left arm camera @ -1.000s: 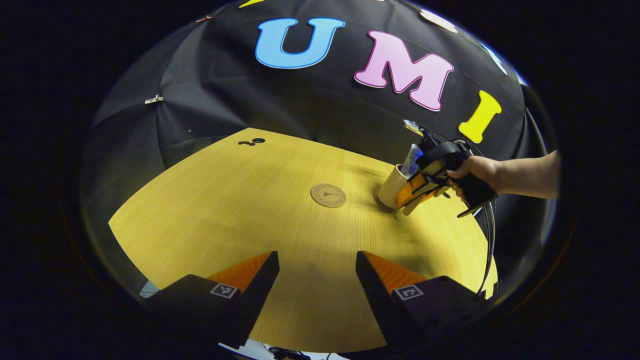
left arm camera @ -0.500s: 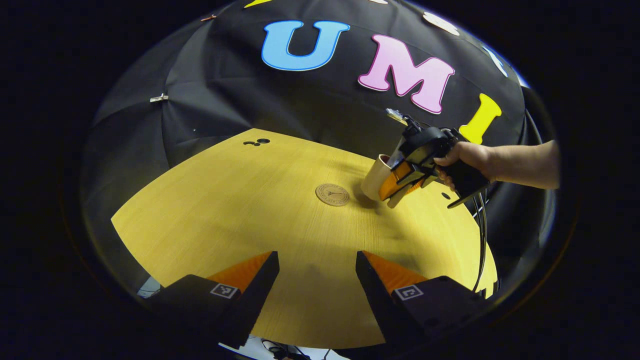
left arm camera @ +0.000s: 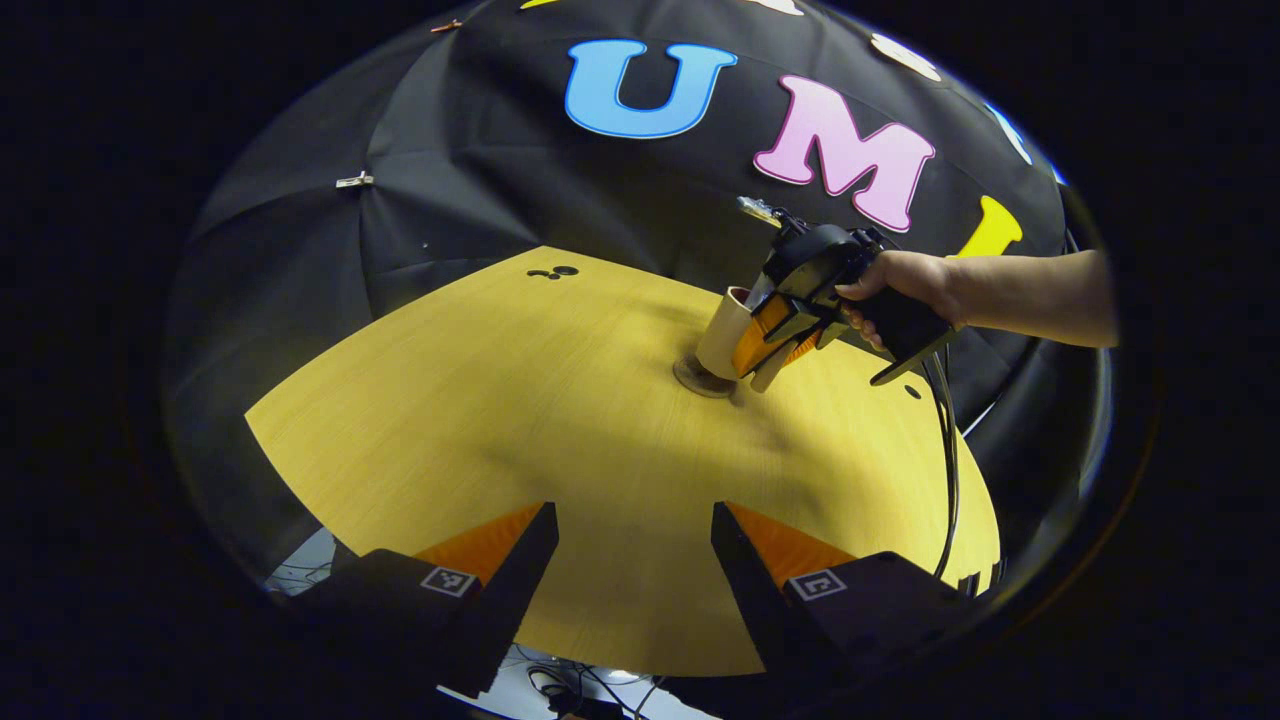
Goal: Put the toothbrush and toothpaste on the desktop into the cup, then pick up the cup and place it on the coaster on the desktop.
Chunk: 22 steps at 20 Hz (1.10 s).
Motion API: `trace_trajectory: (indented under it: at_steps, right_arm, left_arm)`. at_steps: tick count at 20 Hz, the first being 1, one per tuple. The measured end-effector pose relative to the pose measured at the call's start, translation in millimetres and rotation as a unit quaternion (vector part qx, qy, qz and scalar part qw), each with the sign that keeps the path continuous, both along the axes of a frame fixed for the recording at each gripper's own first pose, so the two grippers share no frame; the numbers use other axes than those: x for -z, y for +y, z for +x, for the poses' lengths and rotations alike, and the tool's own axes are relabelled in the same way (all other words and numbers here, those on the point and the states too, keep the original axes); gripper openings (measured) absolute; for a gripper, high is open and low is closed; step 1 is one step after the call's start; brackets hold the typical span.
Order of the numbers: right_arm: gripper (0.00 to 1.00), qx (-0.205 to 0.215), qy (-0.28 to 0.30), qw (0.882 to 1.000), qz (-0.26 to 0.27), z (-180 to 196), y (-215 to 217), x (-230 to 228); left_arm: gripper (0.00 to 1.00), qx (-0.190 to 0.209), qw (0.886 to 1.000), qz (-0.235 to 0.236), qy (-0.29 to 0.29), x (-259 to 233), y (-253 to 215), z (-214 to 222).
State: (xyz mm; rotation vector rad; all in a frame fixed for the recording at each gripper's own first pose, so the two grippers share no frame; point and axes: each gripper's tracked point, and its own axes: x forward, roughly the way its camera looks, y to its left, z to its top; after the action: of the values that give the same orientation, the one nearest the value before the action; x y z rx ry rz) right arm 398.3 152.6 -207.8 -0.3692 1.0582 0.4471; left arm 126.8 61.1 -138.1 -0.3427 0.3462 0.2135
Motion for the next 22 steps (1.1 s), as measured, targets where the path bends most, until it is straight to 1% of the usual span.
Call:
trace_trajectory:
  at_steps: [2,6,7,8,10,12,13,14,15,16,19,20,22]
  right_arm:
    - [0.29,-0.002,-0.005,1.000,-0.013,2.5,2.9,5.4]
    - [0.28,-0.001,0.004,1.000,-0.030,0.8,3.7,12.6]
    - [0.22,0.000,0.001,0.999,-0.034,2.3,5.7,11.7]
    - [0.29,-0.001,0.002,0.999,-0.034,1.5,8.2,13.5]
    - [0.29,0.003,0.005,0.999,-0.041,-0.1,6.1,11.4]
    - [0.32,0.001,0.005,0.999,-0.039,-5.3,4.8,6.0]
    - [0.28,-0.001,0.005,0.999,-0.035,-5.6,8.0,4.5]
    - [0.32,-0.001,-0.002,0.999,-0.032,-7.6,9.1,-0.9]
    - [0.42,0.000,-0.009,1.000,-0.029,-7.8,10.3,-6.6]
    - [0.46,0.001,-0.014,1.000,-0.023,-9.9,12.2,-13.9]
    - [0.95,0.005,-0.027,1.000,0.000,-27.1,10.1,-37.7]
    - [0.98,0.009,-0.034,0.999,0.008,-33.4,8.6,-49.0]
    - [0.97,0.016,-0.059,0.998,0.028,-50.7,1.7,-76.0]
  left_arm:
    - [0.97,-0.011,1.000,-0.007,0.002,2.7,7.9,-5.5]
    - [0.98,-0.023,1.000,-0.016,0.006,8.0,18.5,-15.8]
    - [0.98,-0.024,1.000,-0.015,0.007,7.4,20.6,-16.9]
    - [0.98,-0.026,1.000,-0.012,0.006,7.3,23.1,-17.8]
    - [0.98,-0.027,1.000,-0.009,0.006,5.1,26.9,-19.9]
    - [0.98,-0.028,1.000,-0.007,0.004,0.9,28.9,-20.4]
    - [0.98,-0.028,1.000,-0.005,0.003,-1.6,28.8,-21.1]
    - [0.97,-0.027,1.000,-0.003,0.001,-4.2,28.6,-22.1]
    - [0.98,-0.025,1.000,-0.001,-0.001,-8.2,28.6,-23.1]
    - [0.98,-0.023,1.000,0.002,-0.004,-12.1,28.0,-25.2]
    - [0.98,-0.011,1.000,0.012,-0.017,-26.1,24.6,-29.7]
    - [0.98,-0.006,1.000,0.017,-0.021,-30.0,23.3,-31.1]
    - [0.98,0.005,0.999,0.024,-0.032,-40.4,20.1,-34.2]
